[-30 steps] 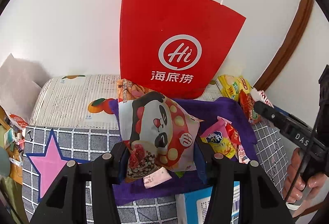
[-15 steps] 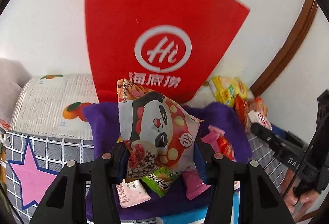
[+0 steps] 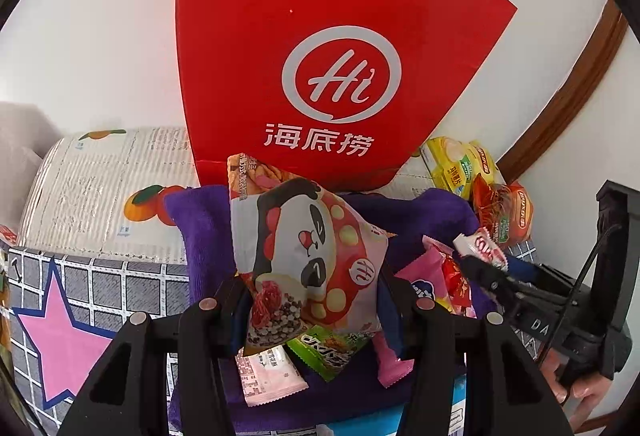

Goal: Organize snacks
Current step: 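Open the left tool to drop the panda packet while the right drops the lychee packet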

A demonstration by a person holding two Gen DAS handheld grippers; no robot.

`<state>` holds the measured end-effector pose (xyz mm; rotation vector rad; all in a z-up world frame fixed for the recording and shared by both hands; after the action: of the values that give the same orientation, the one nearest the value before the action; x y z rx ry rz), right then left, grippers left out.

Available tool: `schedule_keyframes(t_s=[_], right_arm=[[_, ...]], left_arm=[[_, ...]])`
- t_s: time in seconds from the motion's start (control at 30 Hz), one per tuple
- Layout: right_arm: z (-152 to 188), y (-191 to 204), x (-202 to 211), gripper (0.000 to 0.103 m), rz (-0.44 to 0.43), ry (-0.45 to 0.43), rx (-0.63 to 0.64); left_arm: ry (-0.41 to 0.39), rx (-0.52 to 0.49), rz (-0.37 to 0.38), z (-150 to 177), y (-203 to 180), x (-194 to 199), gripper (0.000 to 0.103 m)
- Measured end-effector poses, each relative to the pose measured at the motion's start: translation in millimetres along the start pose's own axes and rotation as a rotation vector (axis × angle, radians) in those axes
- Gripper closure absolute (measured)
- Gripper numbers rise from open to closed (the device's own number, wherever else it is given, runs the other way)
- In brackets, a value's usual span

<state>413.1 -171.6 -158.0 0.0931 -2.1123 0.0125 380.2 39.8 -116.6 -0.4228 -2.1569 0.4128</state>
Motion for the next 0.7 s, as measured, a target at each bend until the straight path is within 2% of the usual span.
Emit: schedule_keyframes(t_s=[0.33, 0.7], right_arm=[[7.0, 9.5, -10.0, 0.042, 0.033, 0.058, 0.049], [8.9, 11.1, -13.9, 0.041, 0.054, 0.064, 0.074]], left_arm=[[0.012, 0.020, 0.000, 0.9, 3.6, -2.0, 0.053], [0.064, 0.009, -0.007, 8.7, 0.7, -19.3, 0.053]])
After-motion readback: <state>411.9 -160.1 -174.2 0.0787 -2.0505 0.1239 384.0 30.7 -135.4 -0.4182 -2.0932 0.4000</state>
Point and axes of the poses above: each gripper's, at about its wrist camera, not at the fingertips, and x roughly against the way its jaws point, y to its left, z to its underside, the point moved 6 cm from there along -x, roughly the way its jaws point, and after that the axes turned 14 degrees about z, right-handed, at the moved point
